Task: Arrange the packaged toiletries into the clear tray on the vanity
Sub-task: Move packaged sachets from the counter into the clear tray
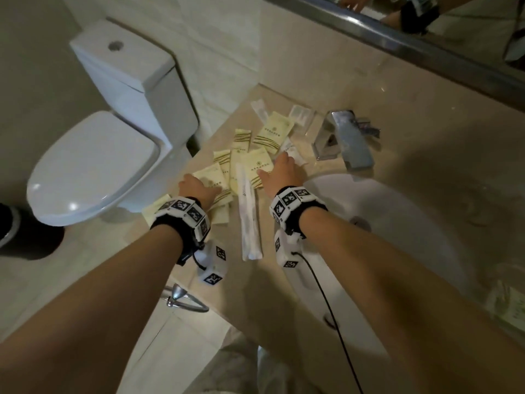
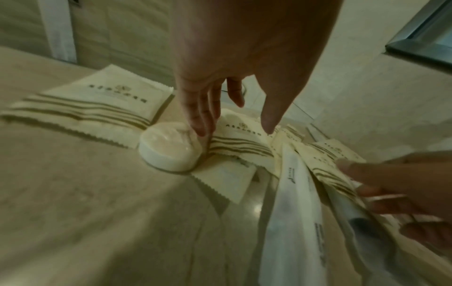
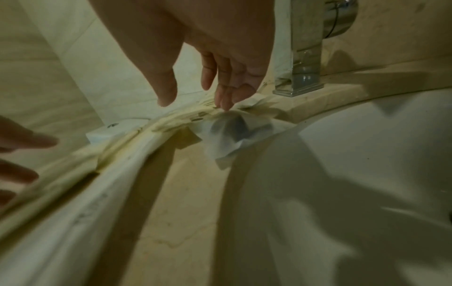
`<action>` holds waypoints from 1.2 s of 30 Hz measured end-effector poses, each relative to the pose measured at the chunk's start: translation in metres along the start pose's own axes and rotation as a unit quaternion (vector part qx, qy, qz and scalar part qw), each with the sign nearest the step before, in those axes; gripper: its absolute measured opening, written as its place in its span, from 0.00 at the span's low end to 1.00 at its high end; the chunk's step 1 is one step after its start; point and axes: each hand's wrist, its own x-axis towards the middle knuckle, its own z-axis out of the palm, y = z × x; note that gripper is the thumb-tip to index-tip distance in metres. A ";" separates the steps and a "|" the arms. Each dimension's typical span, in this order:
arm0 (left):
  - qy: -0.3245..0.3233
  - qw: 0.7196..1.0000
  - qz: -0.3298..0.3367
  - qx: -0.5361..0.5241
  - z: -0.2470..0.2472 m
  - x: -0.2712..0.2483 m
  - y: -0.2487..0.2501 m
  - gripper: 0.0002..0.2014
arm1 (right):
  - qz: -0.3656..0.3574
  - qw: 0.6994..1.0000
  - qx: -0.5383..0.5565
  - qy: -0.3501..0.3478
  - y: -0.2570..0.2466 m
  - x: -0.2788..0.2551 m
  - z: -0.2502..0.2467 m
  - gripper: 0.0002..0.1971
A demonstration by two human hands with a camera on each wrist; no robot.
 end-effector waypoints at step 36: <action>0.129 0.924 0.282 -0.224 0.026 -0.080 0.125 0.12 | 0.026 0.890 0.453 0.034 0.063 -0.035 -0.124 0.09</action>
